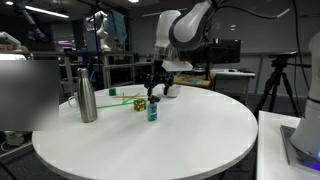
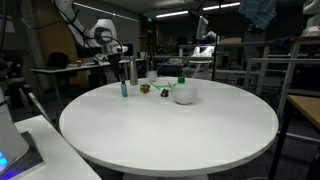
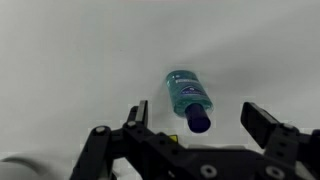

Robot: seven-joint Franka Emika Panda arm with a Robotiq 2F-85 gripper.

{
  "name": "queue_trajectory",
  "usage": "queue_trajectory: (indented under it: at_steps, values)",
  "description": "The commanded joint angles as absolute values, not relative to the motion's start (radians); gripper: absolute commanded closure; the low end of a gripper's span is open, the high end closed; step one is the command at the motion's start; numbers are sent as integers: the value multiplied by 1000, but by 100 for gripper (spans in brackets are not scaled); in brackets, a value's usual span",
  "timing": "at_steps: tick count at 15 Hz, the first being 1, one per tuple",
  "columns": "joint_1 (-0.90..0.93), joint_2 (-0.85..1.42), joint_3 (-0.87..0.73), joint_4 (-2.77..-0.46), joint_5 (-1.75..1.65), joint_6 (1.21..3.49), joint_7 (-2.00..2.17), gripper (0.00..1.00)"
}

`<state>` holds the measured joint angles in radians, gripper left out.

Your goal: Move the blue bottle to the right

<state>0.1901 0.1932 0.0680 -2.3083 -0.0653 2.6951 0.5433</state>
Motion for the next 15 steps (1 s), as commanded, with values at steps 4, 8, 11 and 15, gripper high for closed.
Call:
queue_trajectory:
  at_steps: [4,8,11,15]
  values:
    - [235,310,31,-2193,-96,2687,573,0]
    - [257,347,12,-2151,-92,2661,566,0]
    - [268,356,0,-2131,-90,2637,566,0]
    - [274,362,-11,-2118,-93,2626,567,0]
